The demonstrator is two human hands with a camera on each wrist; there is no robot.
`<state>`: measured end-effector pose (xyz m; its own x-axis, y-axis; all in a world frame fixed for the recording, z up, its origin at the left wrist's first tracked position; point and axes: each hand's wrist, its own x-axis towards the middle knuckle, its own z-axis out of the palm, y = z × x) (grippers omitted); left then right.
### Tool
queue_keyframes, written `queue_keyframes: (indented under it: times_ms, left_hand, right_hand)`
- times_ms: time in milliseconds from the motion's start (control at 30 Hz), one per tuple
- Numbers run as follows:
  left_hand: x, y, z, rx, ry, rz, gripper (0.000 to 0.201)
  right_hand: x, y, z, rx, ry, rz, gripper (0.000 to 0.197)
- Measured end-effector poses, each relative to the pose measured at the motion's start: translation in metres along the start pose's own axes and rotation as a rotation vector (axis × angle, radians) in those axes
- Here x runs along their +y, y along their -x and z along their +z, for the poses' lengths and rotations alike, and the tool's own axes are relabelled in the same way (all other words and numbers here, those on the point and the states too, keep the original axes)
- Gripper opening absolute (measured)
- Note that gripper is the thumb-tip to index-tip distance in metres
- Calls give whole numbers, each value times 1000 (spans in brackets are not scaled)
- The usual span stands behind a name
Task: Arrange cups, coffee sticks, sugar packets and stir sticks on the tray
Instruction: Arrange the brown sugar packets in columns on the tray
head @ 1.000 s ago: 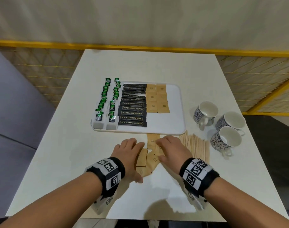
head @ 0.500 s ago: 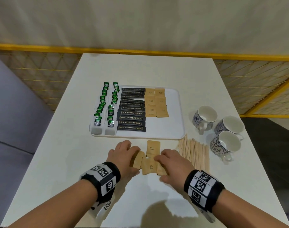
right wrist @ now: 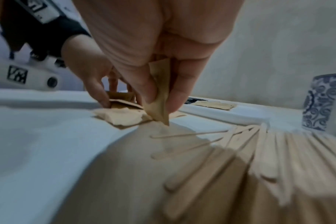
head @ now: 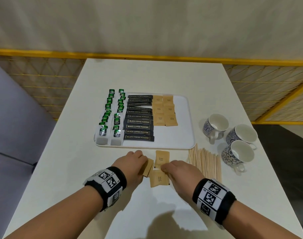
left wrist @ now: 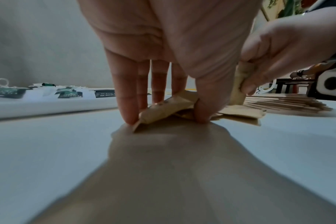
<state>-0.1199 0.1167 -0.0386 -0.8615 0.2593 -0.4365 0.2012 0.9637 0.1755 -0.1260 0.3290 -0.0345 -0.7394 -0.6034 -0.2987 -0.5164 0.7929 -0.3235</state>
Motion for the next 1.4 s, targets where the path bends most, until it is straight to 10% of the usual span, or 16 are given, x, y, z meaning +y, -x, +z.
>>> queue_keyframes:
  times_ms: [200, 700, 967, 1167, 1400]
  left_hand:
    - [3, -2, -4, -32, -62, 5, 38]
    - [-4, -8, 6, 11, -36, 44, 16]
    - [-7, -11, 2, -26, -91, 29, 36]
    - [-14, -6, -4, 130, 398, -47, 15]
    - [-7, -10, -24, 39, 1096, -178, 27]
  right_hand:
    - [-14, -5, -6, -58, -328, 49, 40]
    - [-31, -22, 2, -137, -122, 194, 58]
    - [-28, -23, -1, -154, -219, 292, 58]
    - [-20, -20, -8, -138, -302, 303, 43]
    - [-20, -34, -29, 79, -1080, 439, 12]
